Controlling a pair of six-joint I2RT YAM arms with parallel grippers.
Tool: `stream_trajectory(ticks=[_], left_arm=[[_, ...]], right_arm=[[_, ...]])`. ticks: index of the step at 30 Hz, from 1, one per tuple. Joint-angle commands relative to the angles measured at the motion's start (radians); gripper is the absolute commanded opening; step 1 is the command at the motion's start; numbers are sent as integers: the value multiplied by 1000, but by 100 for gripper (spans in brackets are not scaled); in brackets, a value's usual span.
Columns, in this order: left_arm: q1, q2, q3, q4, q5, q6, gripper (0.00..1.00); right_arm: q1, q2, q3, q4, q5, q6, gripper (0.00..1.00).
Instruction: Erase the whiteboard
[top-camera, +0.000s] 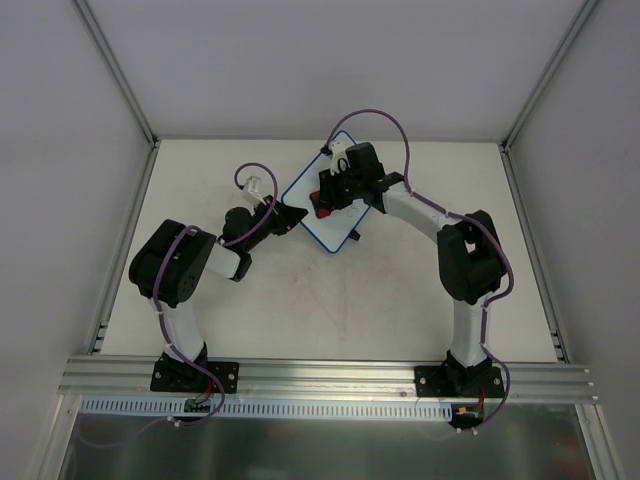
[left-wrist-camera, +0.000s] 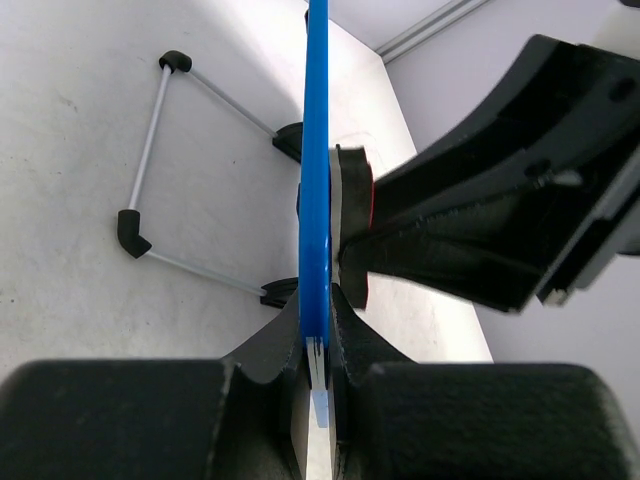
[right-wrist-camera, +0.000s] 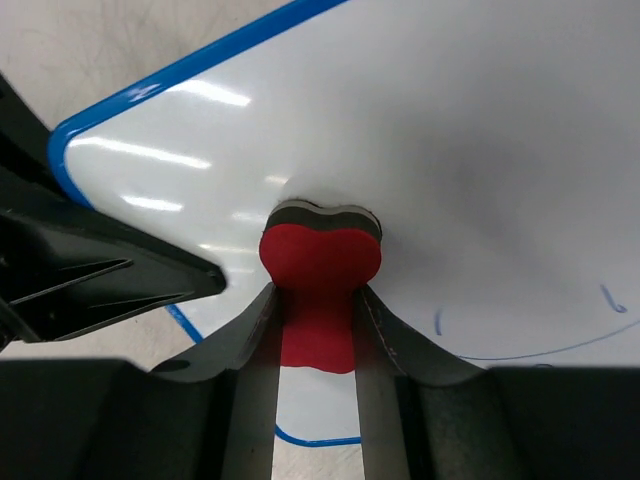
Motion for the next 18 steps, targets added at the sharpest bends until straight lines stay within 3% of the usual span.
stream_trajectory(ticks=[1,18], left_arm=[[-16,-6,15,379,50,30,0],[-16,0,21,379,55,26,0]], right_arm=[[-68,91,24,-18,43,67,0],[-250,262,189,-133,133,181,0]])
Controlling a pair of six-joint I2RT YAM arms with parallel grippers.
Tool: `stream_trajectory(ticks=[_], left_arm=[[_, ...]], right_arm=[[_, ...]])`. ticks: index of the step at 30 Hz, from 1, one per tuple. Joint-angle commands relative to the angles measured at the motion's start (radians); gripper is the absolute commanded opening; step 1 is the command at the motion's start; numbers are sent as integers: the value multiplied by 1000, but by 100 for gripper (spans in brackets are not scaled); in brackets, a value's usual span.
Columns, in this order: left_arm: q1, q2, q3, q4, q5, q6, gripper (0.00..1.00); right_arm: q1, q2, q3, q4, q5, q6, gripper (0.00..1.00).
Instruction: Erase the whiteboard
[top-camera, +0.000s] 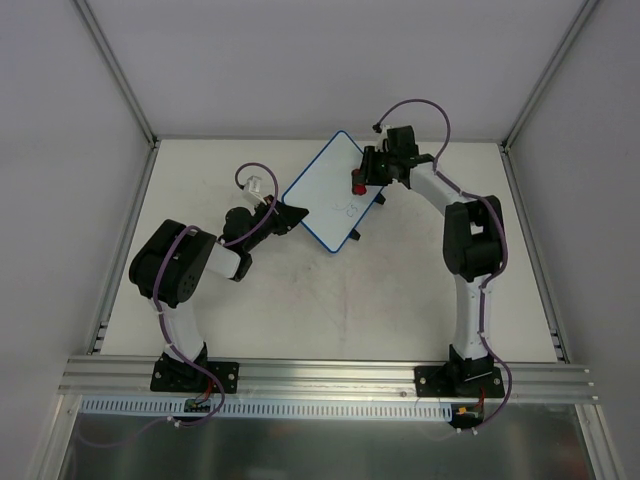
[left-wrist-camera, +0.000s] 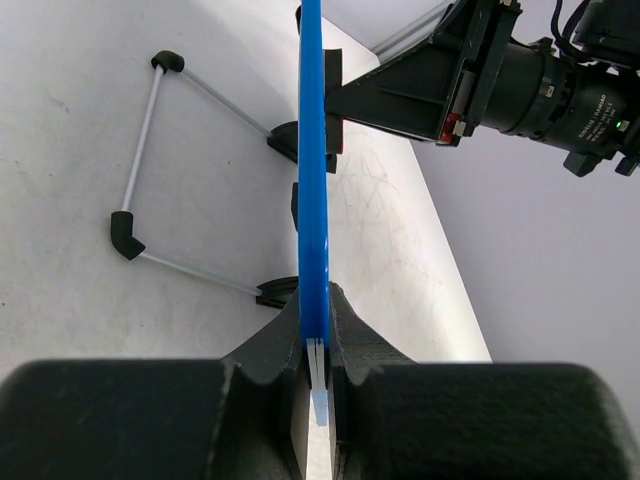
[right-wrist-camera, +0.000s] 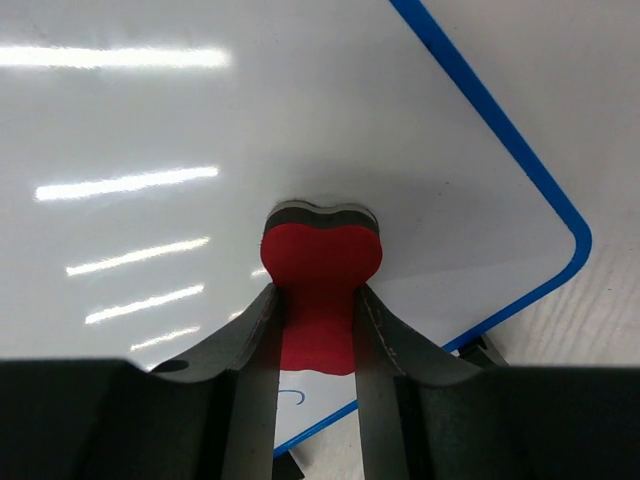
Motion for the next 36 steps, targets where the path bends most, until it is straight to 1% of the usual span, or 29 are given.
stream_trajectory(ticks=[1,5,9,10,14,18,22,26,28,33,36], left_arm=[[-14,0,20,377,55,26,0],[-12,4,24,377,60,24,0],[-14,1,20,377,48,23,0],[-12,1,18,377,49,24,0],[-14,1,18,377,54,23,0],[-12,6,26,377,68,15,0],[-14,3,24,378,74,17,0],[-12,-8,20,372,80,24,0],[-11,-6,23,368,83,23,0],[-11,-6,24,368,86,23,0],[-11,-8,21,368,87,21,0]], right_arm=[[3,77,-14,-58,92,2,0],[19,42,-55,-55,35,-16,0],[94,-27,-148,-21,6,-49,0],[108,-43,-191,-11,7,-56,0],[183,-106,-274,-1,9,-76,0],[252,-158,-339,6,12,-125,0],[308,-181,-363,23,-14,-177,0],[322,-179,-365,34,-59,-199,0],[321,-172,-362,34,-30,-187,0],[257,-133,-359,40,-19,-109,0],[217,-118,-365,45,38,-73,0]])
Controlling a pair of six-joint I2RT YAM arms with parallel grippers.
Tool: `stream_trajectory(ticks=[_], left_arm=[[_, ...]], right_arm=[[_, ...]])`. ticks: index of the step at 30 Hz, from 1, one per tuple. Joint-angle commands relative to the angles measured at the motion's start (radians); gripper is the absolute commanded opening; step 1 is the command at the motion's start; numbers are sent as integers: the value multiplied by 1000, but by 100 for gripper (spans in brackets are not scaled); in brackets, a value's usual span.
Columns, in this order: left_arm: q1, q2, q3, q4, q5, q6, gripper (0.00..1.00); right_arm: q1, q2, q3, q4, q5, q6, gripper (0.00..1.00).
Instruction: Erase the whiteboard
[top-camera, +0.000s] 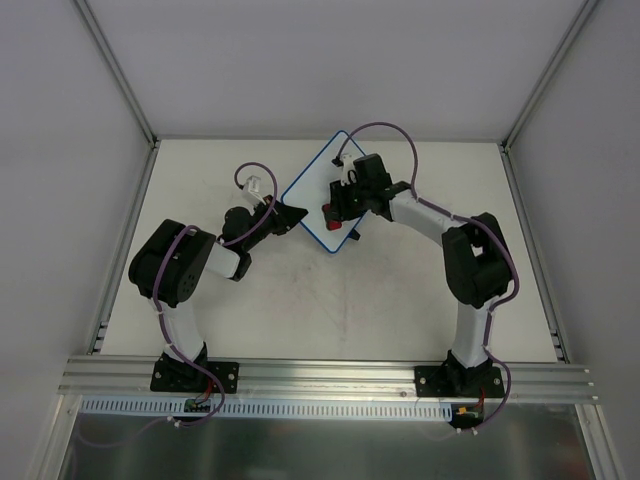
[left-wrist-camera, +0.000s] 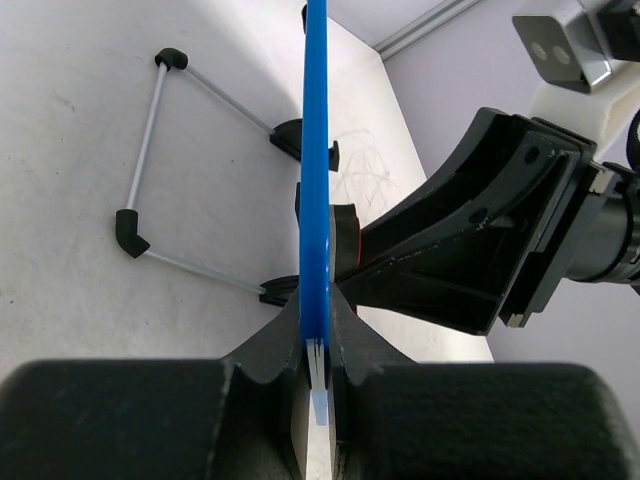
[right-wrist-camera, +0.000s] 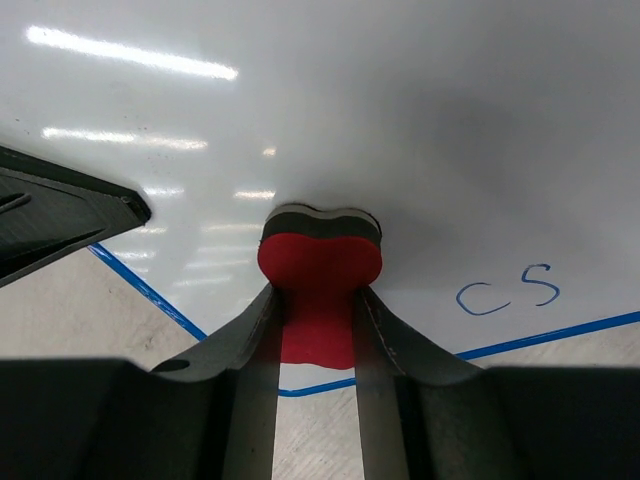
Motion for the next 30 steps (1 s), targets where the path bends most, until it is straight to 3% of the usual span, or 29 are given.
stream_trajectory(ticks=[1,17,25,30], left_arm=[[-19,-10,21,372,75,22,0],[-18,-16,13,377,77,24,0],[-19,-11,18,378,83,22,0],[-18,-6,19,378,83,20,0]], right_arm=[[-24,109,-40,-20,66,54,0],[-199,128,-65,-38,238,297,0],[-209,132,-45,-57,237,297,0],[-199,11,-75,-54,280,286,0]])
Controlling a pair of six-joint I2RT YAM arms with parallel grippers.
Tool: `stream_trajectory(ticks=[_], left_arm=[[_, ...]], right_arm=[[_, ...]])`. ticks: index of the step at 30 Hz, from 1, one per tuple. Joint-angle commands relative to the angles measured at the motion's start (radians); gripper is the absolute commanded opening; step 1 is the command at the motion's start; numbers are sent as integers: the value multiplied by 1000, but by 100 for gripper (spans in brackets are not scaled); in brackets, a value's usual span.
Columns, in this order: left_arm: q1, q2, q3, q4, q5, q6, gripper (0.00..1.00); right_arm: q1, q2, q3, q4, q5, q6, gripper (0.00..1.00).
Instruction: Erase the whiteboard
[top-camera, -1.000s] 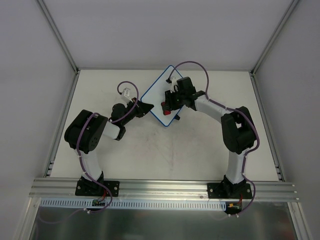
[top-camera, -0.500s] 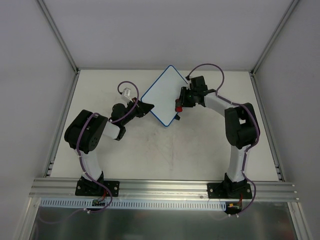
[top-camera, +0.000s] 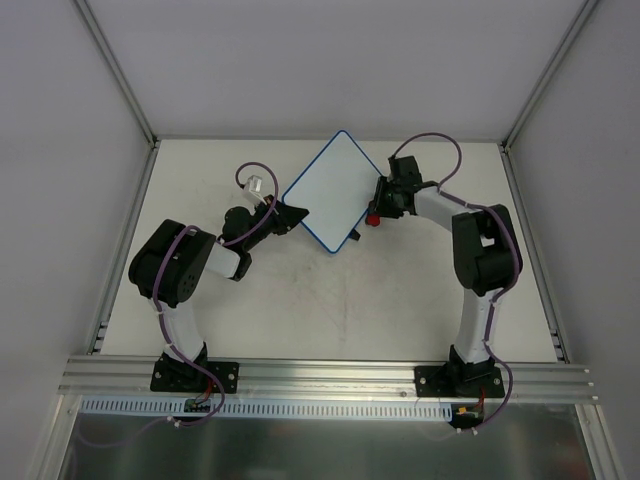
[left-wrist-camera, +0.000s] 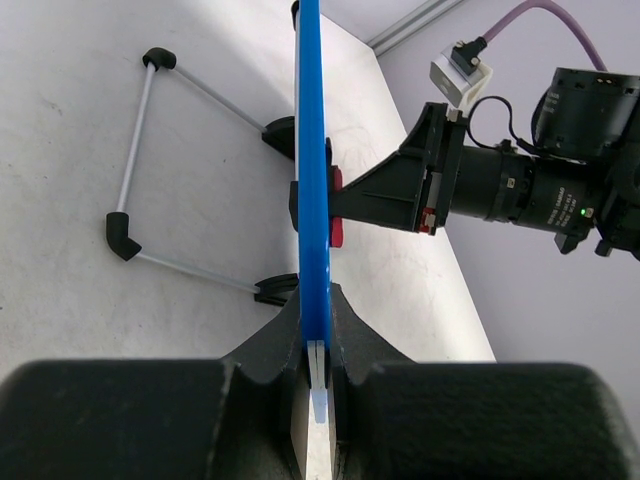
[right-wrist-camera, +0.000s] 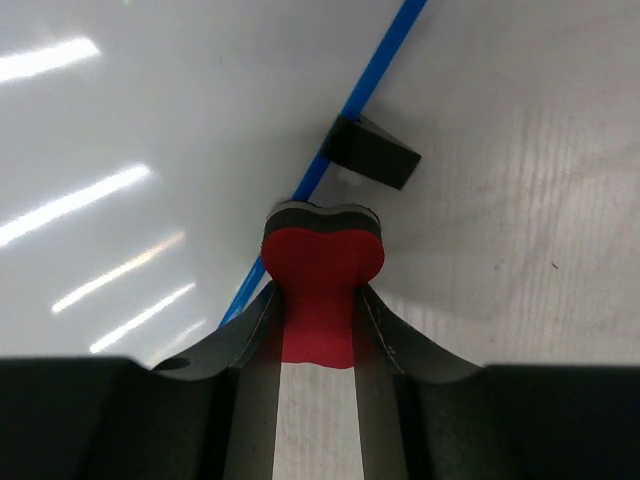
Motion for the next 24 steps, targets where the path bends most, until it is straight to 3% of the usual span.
stream_trajectory(ticks=[1,6,10,18,24], left_arm=[[-16,-6,20,371,68,13,0],[-17,-6,17,371,67,10,0],[-16,-6,17,371,62,5,0],[-14,-2,13,371,59,-6,0],[-11,-5,7,372,56,-7,0]], right_arm=[[24,-89,-64,-44,92,-10,0],[58,-291,-136,-155,187,-21,0],[174,-422,-191,-324,270,-27,0],[402,-513,-432,-372,276,75,0],[508,-520,-489,-383,276,120,0]])
